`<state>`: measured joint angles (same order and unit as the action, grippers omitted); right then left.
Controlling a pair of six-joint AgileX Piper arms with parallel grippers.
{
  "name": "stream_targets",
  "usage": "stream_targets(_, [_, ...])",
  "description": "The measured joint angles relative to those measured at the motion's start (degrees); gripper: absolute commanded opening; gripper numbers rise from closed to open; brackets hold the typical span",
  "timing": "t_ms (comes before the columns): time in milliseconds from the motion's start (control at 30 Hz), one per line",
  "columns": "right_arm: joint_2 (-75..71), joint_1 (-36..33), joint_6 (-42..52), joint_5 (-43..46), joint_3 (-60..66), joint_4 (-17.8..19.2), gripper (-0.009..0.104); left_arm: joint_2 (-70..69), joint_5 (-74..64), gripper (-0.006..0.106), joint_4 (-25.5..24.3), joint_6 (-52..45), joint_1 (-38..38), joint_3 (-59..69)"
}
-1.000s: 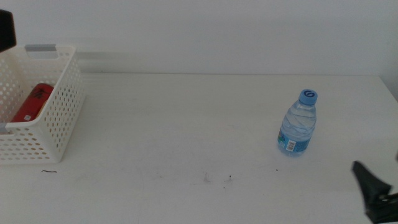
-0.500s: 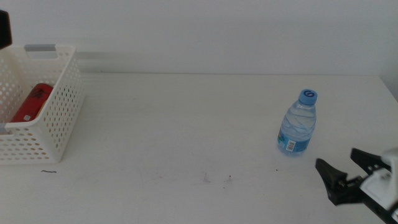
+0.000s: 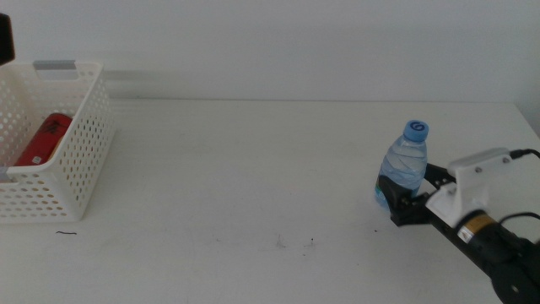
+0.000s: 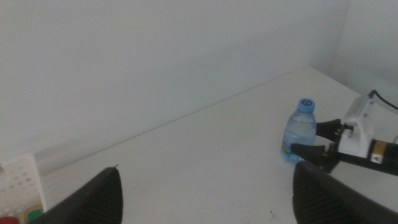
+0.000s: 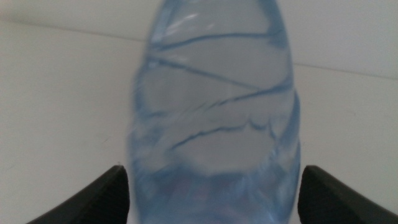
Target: Use arms to grab the bottles and put them into the dustbin to the left of the table.
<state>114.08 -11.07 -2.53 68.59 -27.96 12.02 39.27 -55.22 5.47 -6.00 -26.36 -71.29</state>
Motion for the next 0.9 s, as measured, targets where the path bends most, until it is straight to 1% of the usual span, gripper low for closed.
stream_targets(33, [1.0, -0.3, 0.0, -0.6, -1.6, -0.4, 0.085, 0.0, 0.0, 0.094, 0.0, 0.0, 0.0, 0.0])
stream_targets(67, [1.8, -0.4, 0.0, -1.5, -3.1, -0.8, 0.079, 0.0, 0.0, 0.094, 0.0, 0.0, 0.0, 0.0])
stream_targets(100, [2.4, -0.8, 0.0, -2.7, -4.4, -0.8, 0.066, 0.0, 0.0, 0.094, 0.0, 0.0, 0.0, 0.0])
stream_targets(133, [2.7, -1.0, 0.1, -3.8, -5.3, -0.8, 0.05, 0.0, 0.0, 0.094, 0.0, 0.0, 0.0, 0.0])
stream_targets(200, [3.1, -1.8, 0.7, -4.9, -6.4, -0.9, -0.004, 0.0, 0.0, 0.094, 0.0, 0.0, 0.0, 0.0])
stream_targets(233, [3.1, -2.2, 0.8, -5.4, -6.5, -1.0, 0.001, 0.0, 0.0, 0.094, 0.0, 0.0, 0.0, 0.0])
stream_targets(333, [1.6, -5.0, 0.8, -7.5, -6.6, -3.2, -0.001, 0.0, 0.1, 0.094, 0.0, 0.0, 0.0, 0.0])
stream_targets(400, [-0.2, -8.0, 0.7, -9.9, -7.4, -5.0, -0.002, 0.0, 0.1, 0.094, 0.0, 0.0, 0.0, 0.0])
stream_targets(467, [-1.6, -11.1, 0.7, -12.5, -9.8, -5.9, -0.002, 0.0, 0.1, 0.094, 0.0, 0.0, 0.0, 0.0])
stream_targets(600, [-2.0, -16.2, 0.7, -22.8, -21.4, -5.7, -0.002, 0.0, 0.1, 0.094, 0.0, 0.0, 0.0, 0.0])
stream_targets(700, [1.7, -18.4, 0.7, -30.9, -31.5, -5.6, -0.002, 0.0, 0.1, 0.094, 0.0, 0.0, 0.0, 0.0])
stream_targets(800, [7.1, -19.6, 0.4, -35.9, -41.3, -5.2, -0.002, 0.0, 0.1, 0.094, 0.0, 0.0, 0.0, 0.0])
stream_targets(900, [12.5, -20.6, -1.1, -39.5, -48.9, -3.3, -0.002, 0.0, 0.1, 0.094, 0.0, 0.0, 0.0, 0.0])
